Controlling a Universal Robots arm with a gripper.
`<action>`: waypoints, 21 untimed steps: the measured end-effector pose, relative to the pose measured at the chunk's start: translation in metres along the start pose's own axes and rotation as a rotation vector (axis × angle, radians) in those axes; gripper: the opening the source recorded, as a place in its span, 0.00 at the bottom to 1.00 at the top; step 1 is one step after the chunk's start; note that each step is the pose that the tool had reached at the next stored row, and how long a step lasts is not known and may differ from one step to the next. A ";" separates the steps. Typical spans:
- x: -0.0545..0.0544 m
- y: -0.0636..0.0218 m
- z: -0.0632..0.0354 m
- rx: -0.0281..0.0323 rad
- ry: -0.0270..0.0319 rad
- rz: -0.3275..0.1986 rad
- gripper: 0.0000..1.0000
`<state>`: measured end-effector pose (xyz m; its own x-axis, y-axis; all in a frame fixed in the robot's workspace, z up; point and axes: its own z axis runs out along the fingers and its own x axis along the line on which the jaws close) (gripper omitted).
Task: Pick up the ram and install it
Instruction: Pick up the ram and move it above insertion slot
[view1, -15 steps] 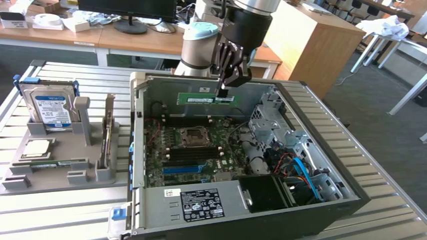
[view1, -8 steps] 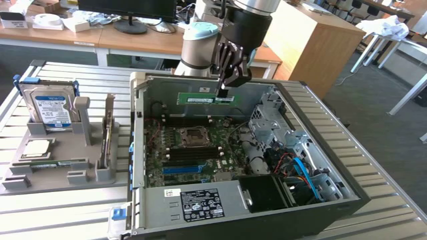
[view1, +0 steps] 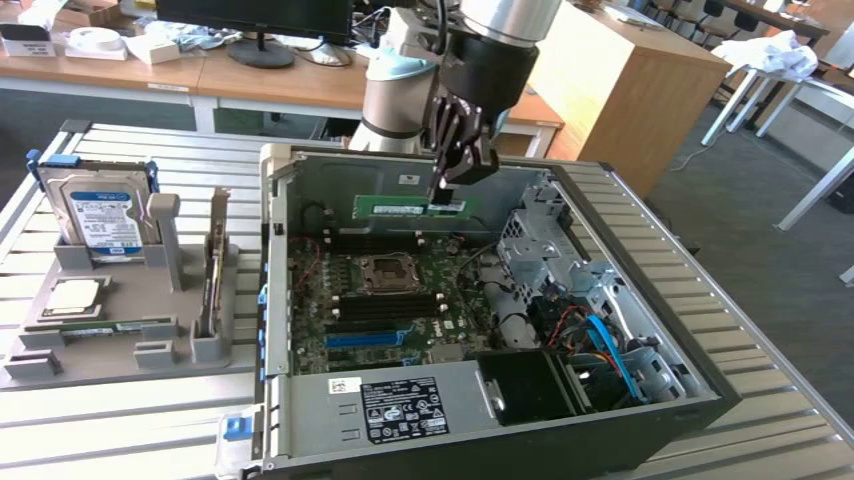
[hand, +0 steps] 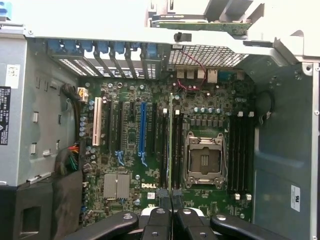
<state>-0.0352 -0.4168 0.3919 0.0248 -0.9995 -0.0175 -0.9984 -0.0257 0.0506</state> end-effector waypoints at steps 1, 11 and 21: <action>0.000 -0.0001 0.0015 0.0000 0.0001 0.000 0.12; 0.000 -0.0009 0.0180 0.0000 0.0000 0.000 0.12; 0.001 -0.0016 0.0317 0.0000 0.0001 0.000 0.12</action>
<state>-0.0353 -0.4168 0.3602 0.0249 -0.9995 -0.0174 -0.9984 -0.0257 0.0507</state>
